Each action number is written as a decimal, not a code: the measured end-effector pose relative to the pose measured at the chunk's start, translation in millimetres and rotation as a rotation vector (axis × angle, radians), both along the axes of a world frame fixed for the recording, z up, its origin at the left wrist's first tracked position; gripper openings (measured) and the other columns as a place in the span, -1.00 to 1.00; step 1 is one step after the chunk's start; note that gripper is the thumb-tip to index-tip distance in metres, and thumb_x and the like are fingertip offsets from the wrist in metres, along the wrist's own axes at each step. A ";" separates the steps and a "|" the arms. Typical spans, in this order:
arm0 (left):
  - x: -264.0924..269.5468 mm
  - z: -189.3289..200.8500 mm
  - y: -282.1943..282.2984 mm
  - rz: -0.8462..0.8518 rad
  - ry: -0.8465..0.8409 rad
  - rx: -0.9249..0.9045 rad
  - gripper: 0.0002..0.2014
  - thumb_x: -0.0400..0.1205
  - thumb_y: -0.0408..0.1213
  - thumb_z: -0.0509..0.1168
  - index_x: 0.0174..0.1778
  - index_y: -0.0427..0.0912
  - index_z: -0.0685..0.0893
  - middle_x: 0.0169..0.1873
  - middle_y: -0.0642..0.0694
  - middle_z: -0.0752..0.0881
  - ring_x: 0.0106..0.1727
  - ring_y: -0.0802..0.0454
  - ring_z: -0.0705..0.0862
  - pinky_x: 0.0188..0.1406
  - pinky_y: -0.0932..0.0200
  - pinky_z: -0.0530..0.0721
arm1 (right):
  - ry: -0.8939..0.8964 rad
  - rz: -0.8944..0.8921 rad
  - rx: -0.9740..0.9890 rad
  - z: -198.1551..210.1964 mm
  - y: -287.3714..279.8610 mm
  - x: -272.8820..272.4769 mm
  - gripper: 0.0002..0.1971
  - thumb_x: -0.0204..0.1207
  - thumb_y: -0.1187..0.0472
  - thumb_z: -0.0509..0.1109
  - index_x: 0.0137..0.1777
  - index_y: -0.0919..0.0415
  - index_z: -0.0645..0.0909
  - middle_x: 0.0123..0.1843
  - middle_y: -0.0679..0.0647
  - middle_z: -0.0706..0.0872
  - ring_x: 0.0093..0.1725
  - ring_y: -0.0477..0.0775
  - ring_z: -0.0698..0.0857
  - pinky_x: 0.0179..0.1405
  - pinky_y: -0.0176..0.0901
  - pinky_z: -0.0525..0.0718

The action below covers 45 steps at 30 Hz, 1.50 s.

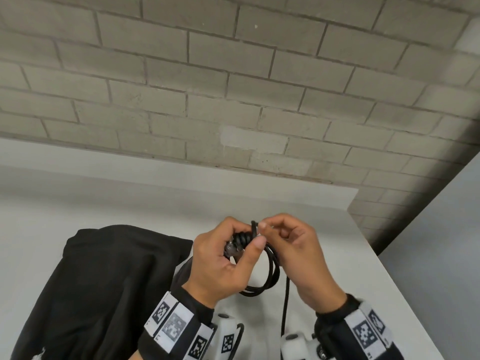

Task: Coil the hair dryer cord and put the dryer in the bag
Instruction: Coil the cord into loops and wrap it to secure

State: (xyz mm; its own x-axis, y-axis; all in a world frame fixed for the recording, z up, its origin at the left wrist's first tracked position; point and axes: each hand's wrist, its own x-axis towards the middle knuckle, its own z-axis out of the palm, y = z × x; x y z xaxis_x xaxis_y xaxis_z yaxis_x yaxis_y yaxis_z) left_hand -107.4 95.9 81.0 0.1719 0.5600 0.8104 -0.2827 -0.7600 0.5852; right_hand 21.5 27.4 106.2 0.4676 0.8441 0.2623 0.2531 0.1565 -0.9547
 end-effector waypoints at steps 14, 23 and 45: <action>2.2 6.9 6.7 0.199 -0.014 -0.178 -0.62 0.66 0.18 0.24 -0.10 -0.11 0.64 -0.49 0.08 0.69 -0.44 0.17 0.70 -0.41 0.35 0.61 | 0.010 0.194 -0.031 -22.5 -27.6 -22.5 -0.80 0.45 0.23 0.58 0.03 -0.03 0.74 -0.30 -0.13 0.69 -0.38 0.21 0.49 -0.21 -0.15 0.53; 5.8 20.1 0.2 -0.031 0.014 -0.432 -0.83 0.62 -0.15 0.34 -0.06 -0.17 0.76 -0.34 -0.05 0.80 -0.25 0.13 0.79 -0.16 0.45 0.62 | -0.218 0.202 -0.090 -16.7 -20.7 -2.3 -0.92 0.53 0.13 0.45 -0.02 -0.03 0.66 -0.10 0.00 0.70 -0.09 0.17 0.55 0.05 0.11 0.57; 33.2 10.7 -8.0 0.243 -0.102 -0.427 -0.71 0.63 0.09 0.36 -0.03 -0.09 0.68 -0.27 0.06 0.77 -0.23 0.11 0.78 -0.20 0.39 0.64 | -0.614 -0.369 0.129 -18.8 -13.0 -22.1 -0.95 0.55 0.18 0.47 -0.06 0.08 0.77 -0.23 -0.11 0.64 -0.30 -0.20 0.59 -0.29 -0.52 0.50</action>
State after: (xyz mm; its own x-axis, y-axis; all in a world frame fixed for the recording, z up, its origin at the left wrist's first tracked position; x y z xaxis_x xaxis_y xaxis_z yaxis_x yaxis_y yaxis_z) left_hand -74.1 87.9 91.7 -0.0727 0.8594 0.5061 -0.1994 -0.5097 0.8369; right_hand -0.6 14.4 87.5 0.4523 0.6048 0.6555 0.7953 0.0591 -0.6033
